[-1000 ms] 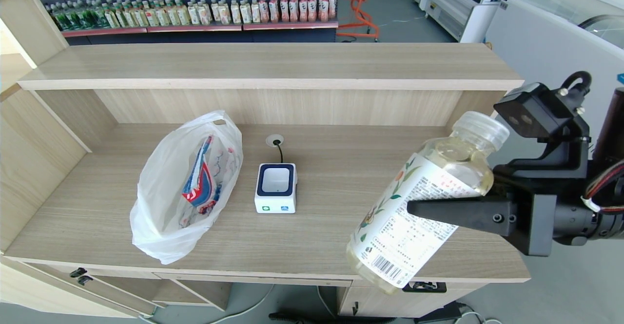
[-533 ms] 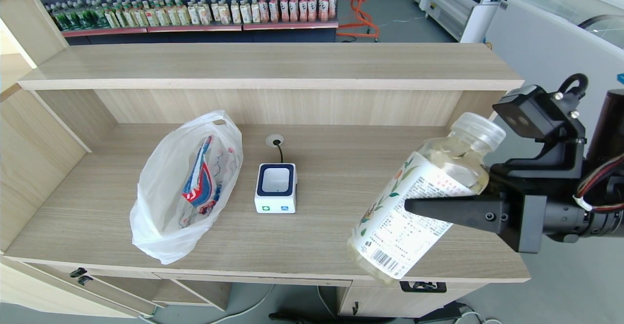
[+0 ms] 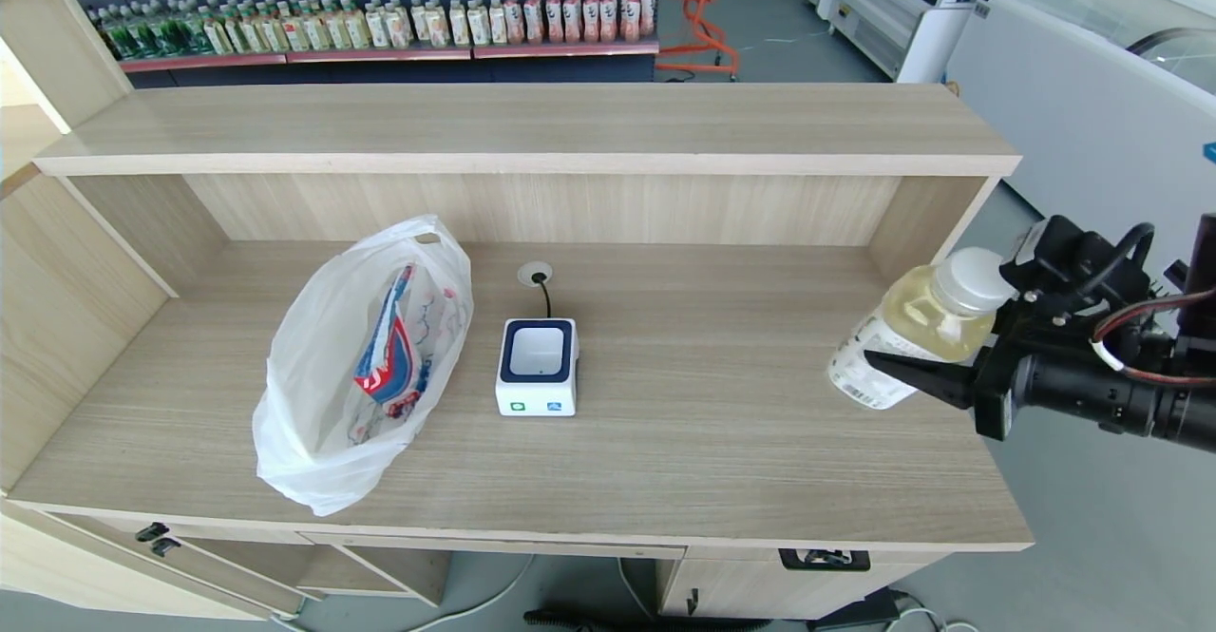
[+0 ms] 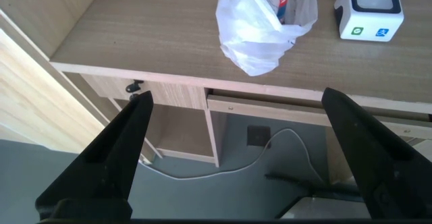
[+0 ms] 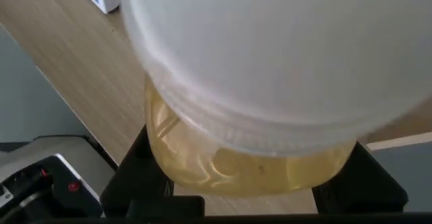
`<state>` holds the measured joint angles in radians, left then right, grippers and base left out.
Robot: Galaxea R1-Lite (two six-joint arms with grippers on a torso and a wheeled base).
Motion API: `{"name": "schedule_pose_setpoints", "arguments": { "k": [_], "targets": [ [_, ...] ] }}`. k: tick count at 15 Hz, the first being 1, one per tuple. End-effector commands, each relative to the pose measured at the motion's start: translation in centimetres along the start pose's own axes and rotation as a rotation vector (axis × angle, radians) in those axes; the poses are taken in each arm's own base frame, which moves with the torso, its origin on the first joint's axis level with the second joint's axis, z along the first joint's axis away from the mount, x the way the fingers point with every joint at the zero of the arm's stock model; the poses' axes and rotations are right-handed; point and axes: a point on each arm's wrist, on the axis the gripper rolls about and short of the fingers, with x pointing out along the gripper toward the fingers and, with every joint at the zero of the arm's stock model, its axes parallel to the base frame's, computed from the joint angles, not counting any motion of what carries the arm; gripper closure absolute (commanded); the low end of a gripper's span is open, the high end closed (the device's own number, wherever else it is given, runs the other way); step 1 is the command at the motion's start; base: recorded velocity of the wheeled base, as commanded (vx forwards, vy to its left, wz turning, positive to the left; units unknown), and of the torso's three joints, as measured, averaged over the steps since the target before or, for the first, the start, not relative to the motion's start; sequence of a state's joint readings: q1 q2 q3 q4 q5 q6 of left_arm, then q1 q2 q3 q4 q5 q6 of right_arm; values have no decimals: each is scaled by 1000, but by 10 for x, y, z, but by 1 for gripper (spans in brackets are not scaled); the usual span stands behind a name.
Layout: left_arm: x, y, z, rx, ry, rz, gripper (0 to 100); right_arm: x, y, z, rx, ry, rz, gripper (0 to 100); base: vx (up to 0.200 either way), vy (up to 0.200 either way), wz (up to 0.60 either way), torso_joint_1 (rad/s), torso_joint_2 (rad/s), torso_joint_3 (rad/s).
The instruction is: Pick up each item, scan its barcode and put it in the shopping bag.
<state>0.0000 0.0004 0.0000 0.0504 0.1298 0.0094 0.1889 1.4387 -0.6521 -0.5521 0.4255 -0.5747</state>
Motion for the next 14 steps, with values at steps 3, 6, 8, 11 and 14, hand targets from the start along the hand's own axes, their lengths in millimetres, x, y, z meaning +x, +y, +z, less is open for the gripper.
{"name": "schedule_pose_setpoints", "arguments": {
  "k": [3,6,8,11,14],
  "targets": [
    [0,0,0,0,0,1,0,-7,-11,3,-129,15,-166,100,0,0,0,0,0,0],
    [0,0,0,0,0,1,0,-15,-20,-7,-310,70,-210,100,0,0,0,0,0,0],
    [0,0,0,0,0,1,0,-16,-22,-8,-374,62,-215,100,0,0,0,0,0,0],
    [0,0,0,7,0,1,0,-26,-19,-1,-441,34,-234,100,0,0,0,0,0,0],
    [0,0,0,7,0,1,0,-30,-7,-8,-432,43,-202,100,0,133,0,0,0,3]
  ]
}}
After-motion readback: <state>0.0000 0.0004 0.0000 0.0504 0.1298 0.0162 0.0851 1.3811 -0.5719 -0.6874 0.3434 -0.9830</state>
